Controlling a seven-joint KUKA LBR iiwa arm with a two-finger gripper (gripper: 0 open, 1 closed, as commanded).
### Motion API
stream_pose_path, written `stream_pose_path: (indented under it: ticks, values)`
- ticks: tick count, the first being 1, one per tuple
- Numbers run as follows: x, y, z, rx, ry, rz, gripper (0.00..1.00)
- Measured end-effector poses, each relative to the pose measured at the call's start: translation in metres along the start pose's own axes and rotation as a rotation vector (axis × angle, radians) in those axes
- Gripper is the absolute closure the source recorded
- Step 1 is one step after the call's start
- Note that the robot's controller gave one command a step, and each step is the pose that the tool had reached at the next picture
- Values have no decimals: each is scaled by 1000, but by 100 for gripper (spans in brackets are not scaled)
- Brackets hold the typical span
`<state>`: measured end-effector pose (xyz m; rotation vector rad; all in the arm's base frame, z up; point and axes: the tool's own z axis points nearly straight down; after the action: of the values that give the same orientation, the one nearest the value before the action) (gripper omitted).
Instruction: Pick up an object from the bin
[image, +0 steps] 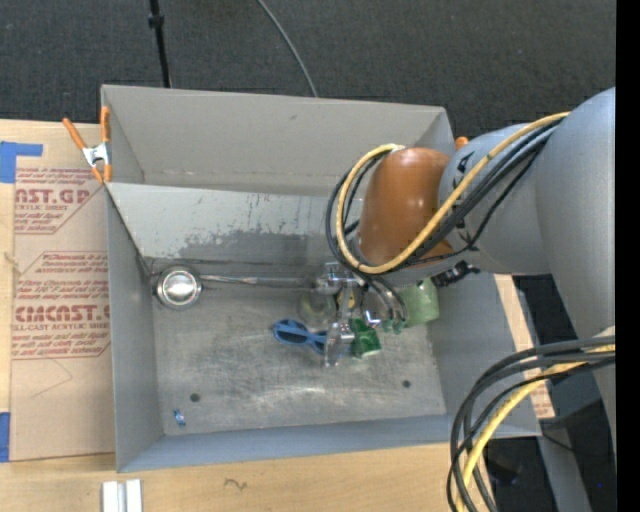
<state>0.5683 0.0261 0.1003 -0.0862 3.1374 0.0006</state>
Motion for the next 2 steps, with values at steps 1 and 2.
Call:
stream_pose_path:
  ticks: [1, 2]
  values:
    - [9, 4, 1, 0, 3, 116, 0]
    - [3, 5, 20, -7, -24, 237, 0]
